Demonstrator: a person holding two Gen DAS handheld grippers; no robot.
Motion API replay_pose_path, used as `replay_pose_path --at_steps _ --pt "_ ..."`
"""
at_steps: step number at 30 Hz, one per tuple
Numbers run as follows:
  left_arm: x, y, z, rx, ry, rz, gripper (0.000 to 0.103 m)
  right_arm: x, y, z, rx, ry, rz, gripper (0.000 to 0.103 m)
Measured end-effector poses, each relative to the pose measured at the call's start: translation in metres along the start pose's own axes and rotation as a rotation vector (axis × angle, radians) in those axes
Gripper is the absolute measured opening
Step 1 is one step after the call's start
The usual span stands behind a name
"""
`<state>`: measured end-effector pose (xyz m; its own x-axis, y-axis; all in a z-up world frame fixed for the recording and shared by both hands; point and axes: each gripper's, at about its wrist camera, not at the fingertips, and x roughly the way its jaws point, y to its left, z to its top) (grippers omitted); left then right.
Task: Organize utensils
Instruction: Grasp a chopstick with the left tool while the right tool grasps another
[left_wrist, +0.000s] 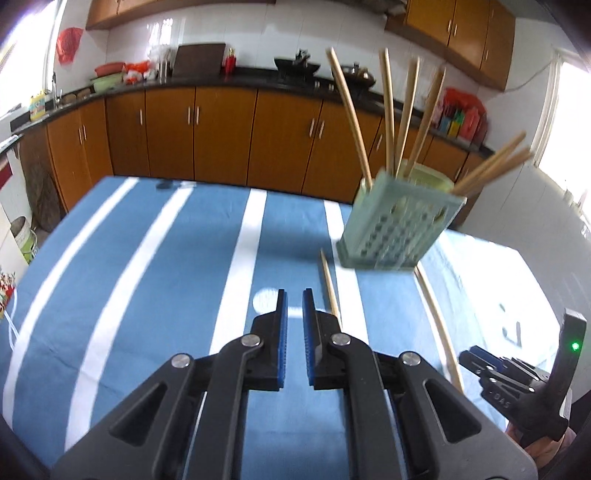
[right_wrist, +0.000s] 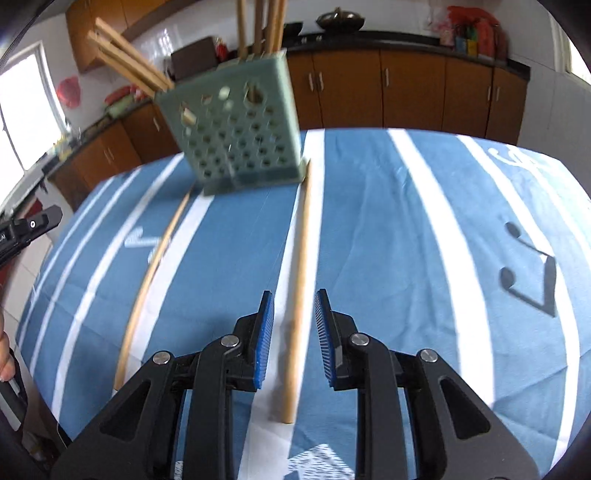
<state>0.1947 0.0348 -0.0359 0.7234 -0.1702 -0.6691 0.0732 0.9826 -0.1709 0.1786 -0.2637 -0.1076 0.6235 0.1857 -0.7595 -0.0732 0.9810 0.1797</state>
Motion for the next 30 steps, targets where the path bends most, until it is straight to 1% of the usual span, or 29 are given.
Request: replay_pose_path --at_steps 3,4,5,6,9,13,15,18,24,25,26,27,30 --pt "0.007 -0.003 -0.008 0.005 0.025 -0.012 0.017 0.012 0.0 -0.005 -0.008 0.026 -0.033 0.023" --pt "0.009 -0.005 -0.01 0.008 0.033 -0.02 0.017 0.012 -0.002 -0.005 -0.005 0.015 -0.04 0.015" --pt "0.011 -0.006 -0.011 0.01 0.039 -0.027 0.017 0.013 -0.004 -0.005 -0.002 0.016 -0.046 0.009" --pt "0.014 -0.007 -0.014 0.012 0.049 -0.037 0.017 0.013 -0.006 -0.004 0.006 0.016 -0.045 0.008" --pt "0.022 -0.019 -0.017 0.016 0.078 -0.061 0.018 0.009 -0.021 -0.002 0.054 0.004 -0.099 0.008" --pt "0.035 -0.032 -0.029 0.034 0.125 -0.083 0.021 0.001 -0.053 0.003 0.186 -0.01 -0.183 0.008" --pt "0.043 -0.039 -0.036 0.045 0.152 -0.086 0.023 -0.001 -0.059 0.003 0.195 -0.011 -0.182 0.008" --pt "0.054 -0.045 -0.043 0.06 0.177 -0.079 0.023 -0.001 -0.056 0.0 0.171 -0.011 -0.183 0.008" --pt "0.073 -0.055 -0.052 0.089 0.212 -0.034 0.023 0.001 -0.05 -0.001 0.153 -0.009 -0.16 0.008" --pt "0.073 -0.057 -0.053 0.1 0.204 -0.025 0.023 0.004 -0.052 0.001 0.15 -0.008 -0.159 0.008" --pt "0.074 -0.058 -0.053 0.114 0.199 -0.015 0.02 0.004 -0.051 0.001 0.145 -0.009 -0.158 0.008" --pt "0.075 -0.06 -0.053 0.133 0.194 0.003 0.011 0.006 -0.05 0.003 0.142 -0.009 -0.157 0.008" --pt "0.076 -0.055 -0.049 0.118 0.192 0.01 0.008 0.008 -0.048 0.004 0.129 -0.008 -0.147 0.008"
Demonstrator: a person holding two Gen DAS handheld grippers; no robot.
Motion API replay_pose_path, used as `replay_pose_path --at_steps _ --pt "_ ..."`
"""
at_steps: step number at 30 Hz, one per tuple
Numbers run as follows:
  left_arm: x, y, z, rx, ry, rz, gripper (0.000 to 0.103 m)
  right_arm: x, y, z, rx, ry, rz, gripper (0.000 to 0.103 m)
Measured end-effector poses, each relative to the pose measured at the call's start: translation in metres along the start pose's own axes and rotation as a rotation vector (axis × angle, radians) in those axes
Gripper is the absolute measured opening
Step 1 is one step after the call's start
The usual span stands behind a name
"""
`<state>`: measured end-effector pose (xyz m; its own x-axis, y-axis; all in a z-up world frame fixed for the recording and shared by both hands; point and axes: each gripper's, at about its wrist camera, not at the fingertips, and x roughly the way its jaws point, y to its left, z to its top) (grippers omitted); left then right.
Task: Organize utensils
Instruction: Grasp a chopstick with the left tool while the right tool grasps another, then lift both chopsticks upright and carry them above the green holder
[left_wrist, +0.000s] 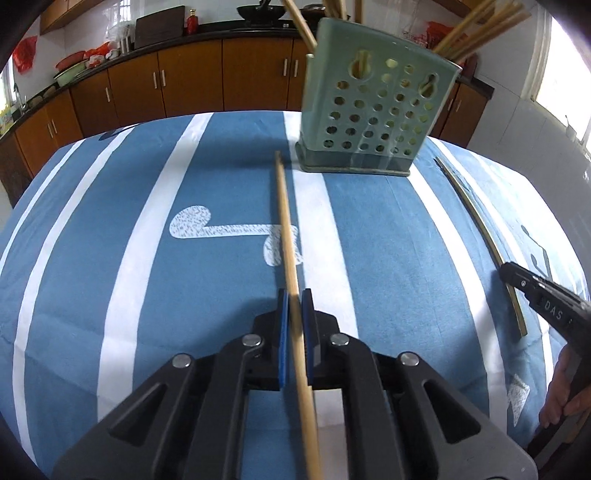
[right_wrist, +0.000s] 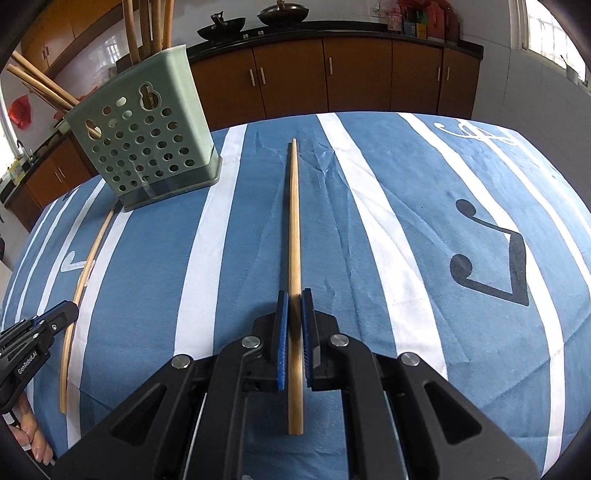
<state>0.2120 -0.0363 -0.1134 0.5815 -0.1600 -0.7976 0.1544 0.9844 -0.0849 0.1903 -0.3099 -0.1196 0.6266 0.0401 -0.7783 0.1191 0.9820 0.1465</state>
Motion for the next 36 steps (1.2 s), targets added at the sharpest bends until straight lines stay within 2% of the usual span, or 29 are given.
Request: replay_pose_path --at_steps 6,10,16,21,36 --pt "0.003 0.044 0.018 -0.092 -0.008 0.073 0.008 0.003 0.004 0.001 -0.028 -0.005 0.017 0.008" --pt "0.005 0.064 0.025 -0.121 -0.014 0.064 0.008 0.003 0.007 0.001 -0.046 -0.016 0.012 0.008" --pt "0.005 0.059 0.023 -0.091 -0.045 0.076 0.009 0.003 0.007 -0.001 -0.047 -0.023 0.017 0.008" --pt "0.005 0.062 0.024 -0.112 -0.047 0.054 0.009 0.003 0.007 0.0 -0.051 -0.023 0.013 0.008" --pt "0.005 0.061 0.023 -0.106 -0.047 0.062 0.009 0.003 0.008 0.0 -0.055 -0.022 0.007 0.008"
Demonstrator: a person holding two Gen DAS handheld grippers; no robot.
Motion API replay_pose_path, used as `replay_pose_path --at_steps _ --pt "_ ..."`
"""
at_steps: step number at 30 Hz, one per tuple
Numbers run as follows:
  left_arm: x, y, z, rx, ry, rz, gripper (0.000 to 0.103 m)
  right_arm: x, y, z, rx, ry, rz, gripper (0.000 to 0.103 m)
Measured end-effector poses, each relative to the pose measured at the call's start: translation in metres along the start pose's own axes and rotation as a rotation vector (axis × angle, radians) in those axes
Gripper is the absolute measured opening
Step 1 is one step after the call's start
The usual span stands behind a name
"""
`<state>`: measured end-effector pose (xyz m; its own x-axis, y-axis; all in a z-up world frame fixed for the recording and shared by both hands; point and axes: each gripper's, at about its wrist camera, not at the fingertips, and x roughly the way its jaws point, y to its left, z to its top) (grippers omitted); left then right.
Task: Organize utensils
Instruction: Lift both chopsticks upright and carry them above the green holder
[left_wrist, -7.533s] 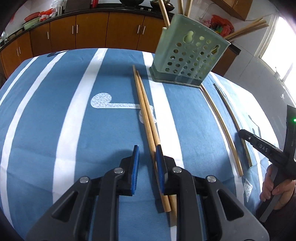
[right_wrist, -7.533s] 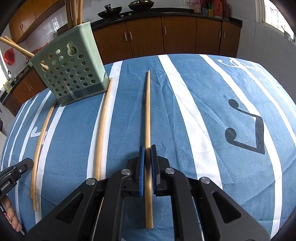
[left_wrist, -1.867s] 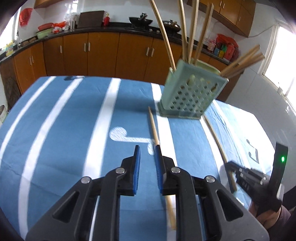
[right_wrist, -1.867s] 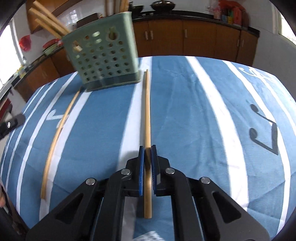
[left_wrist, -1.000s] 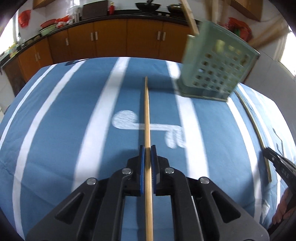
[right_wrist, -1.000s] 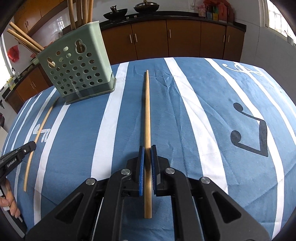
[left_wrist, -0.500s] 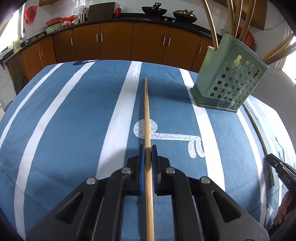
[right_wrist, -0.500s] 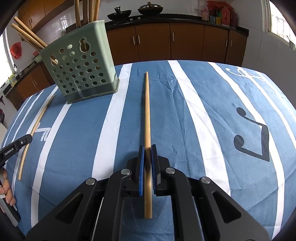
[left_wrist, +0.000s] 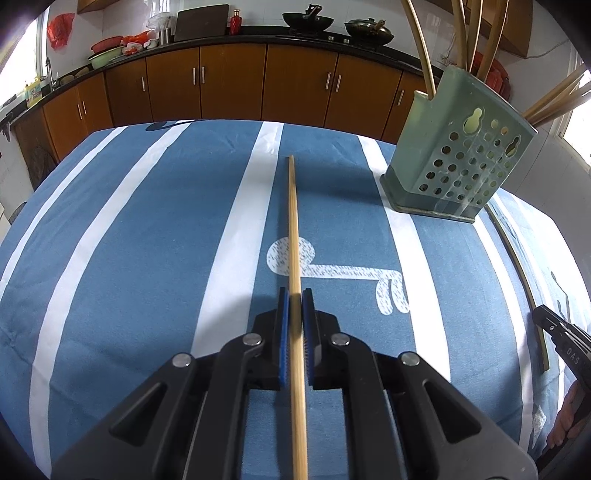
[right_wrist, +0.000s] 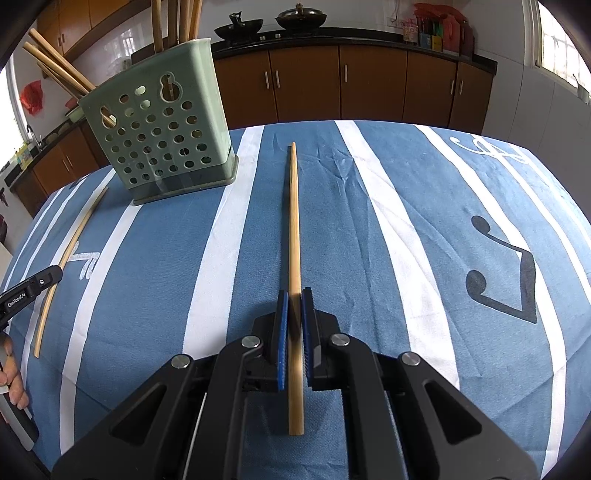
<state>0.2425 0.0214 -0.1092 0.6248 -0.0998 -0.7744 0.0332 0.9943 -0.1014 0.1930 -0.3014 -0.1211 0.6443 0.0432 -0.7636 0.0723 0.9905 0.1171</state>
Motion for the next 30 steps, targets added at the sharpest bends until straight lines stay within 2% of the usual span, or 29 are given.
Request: replay_pose_path --at_steps 16,18,25,30 --pt "-0.019 -0.002 -0.019 0.053 0.024 0.006 0.008 -0.014 -0.002 -0.014 -0.007 0.007 0.007 0.008" --pt "-0.022 0.001 -0.017 0.046 0.03 0.006 0.008 -0.023 -0.005 -0.011 0.004 -0.02 0.008 0.008" --pt "-0.07 0.006 0.014 0.025 -0.101 -0.019 0.008 -0.073 -0.02 0.021 0.04 -0.184 0.027 0.008" --pt "-0.106 0.004 0.036 0.023 -0.203 -0.044 0.008 -0.096 -0.023 0.038 0.045 -0.264 0.033 0.008"
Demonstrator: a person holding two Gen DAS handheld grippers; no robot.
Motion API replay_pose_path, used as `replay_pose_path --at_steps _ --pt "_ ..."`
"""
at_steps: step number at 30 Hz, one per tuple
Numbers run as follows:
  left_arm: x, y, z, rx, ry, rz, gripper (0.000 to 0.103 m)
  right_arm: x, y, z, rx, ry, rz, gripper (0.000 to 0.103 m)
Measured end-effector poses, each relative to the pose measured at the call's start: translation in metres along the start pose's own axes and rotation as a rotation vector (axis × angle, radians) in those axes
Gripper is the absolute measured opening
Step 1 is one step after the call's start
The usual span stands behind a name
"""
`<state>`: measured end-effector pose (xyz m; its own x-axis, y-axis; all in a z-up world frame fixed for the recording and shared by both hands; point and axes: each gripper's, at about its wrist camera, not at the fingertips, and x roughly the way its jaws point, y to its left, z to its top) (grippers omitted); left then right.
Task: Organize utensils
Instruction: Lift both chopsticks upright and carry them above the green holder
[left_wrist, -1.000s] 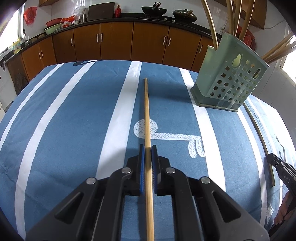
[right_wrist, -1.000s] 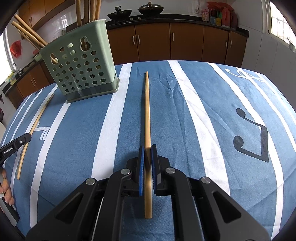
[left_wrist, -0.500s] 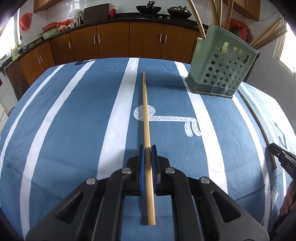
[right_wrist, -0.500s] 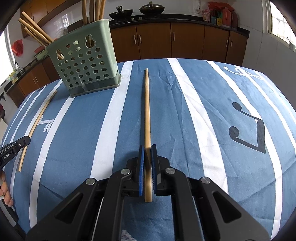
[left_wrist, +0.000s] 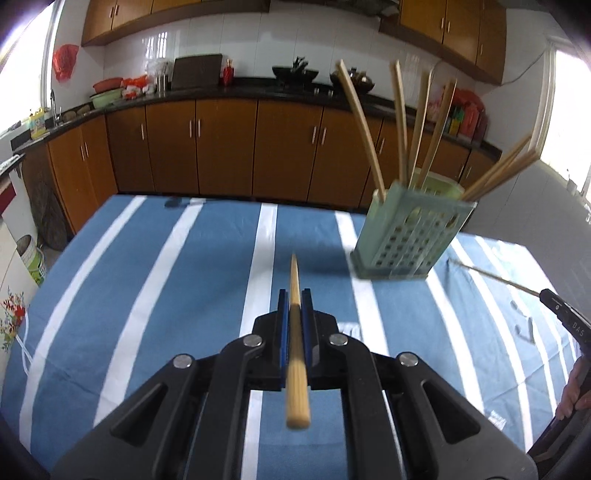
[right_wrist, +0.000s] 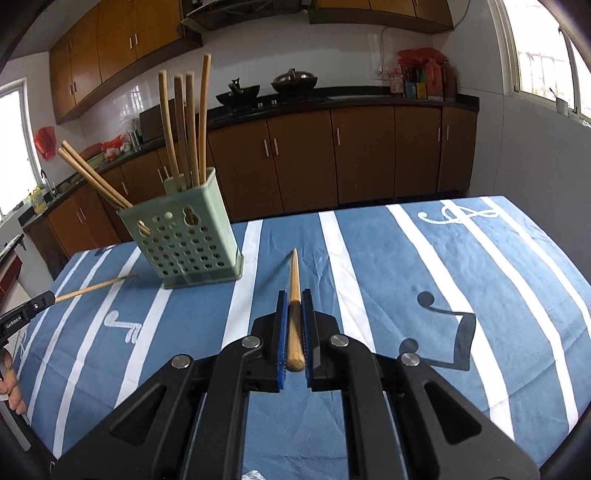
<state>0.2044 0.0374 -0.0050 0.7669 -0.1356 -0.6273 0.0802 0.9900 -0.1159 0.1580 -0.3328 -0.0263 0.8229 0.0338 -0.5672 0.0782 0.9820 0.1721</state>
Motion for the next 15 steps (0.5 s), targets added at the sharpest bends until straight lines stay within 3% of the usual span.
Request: replay_pose_path --at_steps 6,15 --pt "-0.021 -0.003 0.021 -0.001 -0.071 -0.01 0.008 -0.011 0.0 0.012 -0.001 -0.045 0.005 0.008" --pt "-0.023 -0.006 0.027 0.006 -0.084 -0.011 0.008 -0.011 0.002 0.015 -0.007 -0.051 0.007 0.008"
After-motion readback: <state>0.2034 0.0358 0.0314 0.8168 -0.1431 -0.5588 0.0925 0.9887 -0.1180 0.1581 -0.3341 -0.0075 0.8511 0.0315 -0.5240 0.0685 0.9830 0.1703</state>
